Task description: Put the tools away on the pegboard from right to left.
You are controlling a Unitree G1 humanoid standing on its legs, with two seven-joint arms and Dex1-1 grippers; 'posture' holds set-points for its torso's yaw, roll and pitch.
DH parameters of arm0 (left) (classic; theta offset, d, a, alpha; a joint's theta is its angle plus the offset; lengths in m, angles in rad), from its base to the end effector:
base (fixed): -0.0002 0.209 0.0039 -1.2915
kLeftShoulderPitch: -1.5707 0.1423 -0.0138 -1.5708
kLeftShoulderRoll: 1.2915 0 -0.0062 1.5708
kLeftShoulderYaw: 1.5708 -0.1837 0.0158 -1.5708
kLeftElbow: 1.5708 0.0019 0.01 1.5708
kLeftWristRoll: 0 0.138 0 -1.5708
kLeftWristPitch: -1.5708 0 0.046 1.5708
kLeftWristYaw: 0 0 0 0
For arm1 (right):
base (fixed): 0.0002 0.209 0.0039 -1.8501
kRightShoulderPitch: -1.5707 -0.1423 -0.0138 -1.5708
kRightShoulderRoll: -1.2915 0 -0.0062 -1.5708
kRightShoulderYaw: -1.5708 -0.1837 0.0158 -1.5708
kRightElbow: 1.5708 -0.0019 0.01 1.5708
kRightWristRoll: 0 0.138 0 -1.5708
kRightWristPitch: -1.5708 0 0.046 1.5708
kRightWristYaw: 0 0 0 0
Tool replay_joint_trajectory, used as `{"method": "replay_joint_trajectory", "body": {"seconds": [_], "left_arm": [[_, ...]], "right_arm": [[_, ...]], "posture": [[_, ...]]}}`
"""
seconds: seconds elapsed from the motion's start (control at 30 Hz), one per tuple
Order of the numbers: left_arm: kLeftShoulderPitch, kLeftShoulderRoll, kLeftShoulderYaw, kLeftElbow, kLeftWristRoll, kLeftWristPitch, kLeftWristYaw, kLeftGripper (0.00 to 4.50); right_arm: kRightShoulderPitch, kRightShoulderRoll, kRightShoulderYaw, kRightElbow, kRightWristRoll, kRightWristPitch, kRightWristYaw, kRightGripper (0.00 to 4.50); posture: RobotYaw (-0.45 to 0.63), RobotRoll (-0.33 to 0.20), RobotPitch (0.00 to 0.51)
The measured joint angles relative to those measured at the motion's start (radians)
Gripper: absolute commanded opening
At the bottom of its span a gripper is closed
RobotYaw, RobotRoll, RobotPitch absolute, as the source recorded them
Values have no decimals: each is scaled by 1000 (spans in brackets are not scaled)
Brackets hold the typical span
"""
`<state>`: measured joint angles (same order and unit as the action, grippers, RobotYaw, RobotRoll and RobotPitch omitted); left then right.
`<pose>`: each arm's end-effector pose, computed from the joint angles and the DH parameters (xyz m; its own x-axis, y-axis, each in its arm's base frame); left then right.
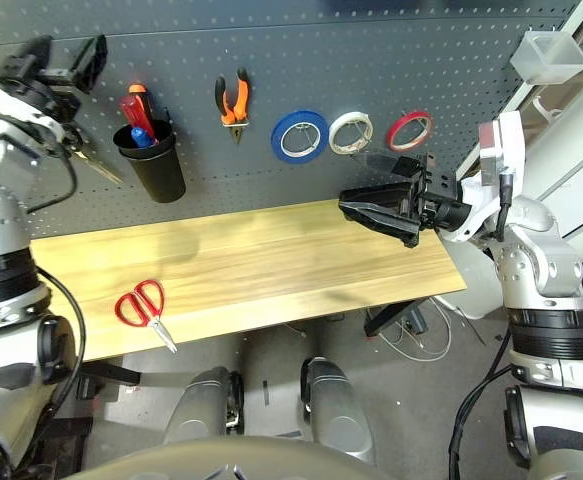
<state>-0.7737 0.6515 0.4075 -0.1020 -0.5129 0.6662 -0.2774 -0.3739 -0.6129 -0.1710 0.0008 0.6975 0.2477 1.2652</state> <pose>0.2559 0.2703 0.2886 0.9123 -0.1609 0.3767 0.1510 0.9869 0.0559 0.2575 -0.2619 0.1711 0.2851 0.9432 0.1703 -0.9357 0.3124 -0.1640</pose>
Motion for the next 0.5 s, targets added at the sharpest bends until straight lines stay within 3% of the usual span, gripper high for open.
{"method": "replay_joint_trajectory", "body": {"seconds": [0.1,0.2,0.33,0.5], "left_arm": [[-25,106,18,-84,-124,163,-76,4458],[-9,152,35,-159,-259,321,-124,4458],[100,161,93,-262,-465,541,-131,4458],[307,168,224,-341,-699,724,-73,4458]], "right_arm": [[-2,5,3,13,-12,-12,9,4500],[-5,7,7,32,-20,-16,19,4500],[-7,9,22,37,-25,-13,40,4500],[14,2,54,42,-40,-2,86,4500]], "posture": [[67,0,59],[77,0,67],[97,0,137],[129,0,153]]}}
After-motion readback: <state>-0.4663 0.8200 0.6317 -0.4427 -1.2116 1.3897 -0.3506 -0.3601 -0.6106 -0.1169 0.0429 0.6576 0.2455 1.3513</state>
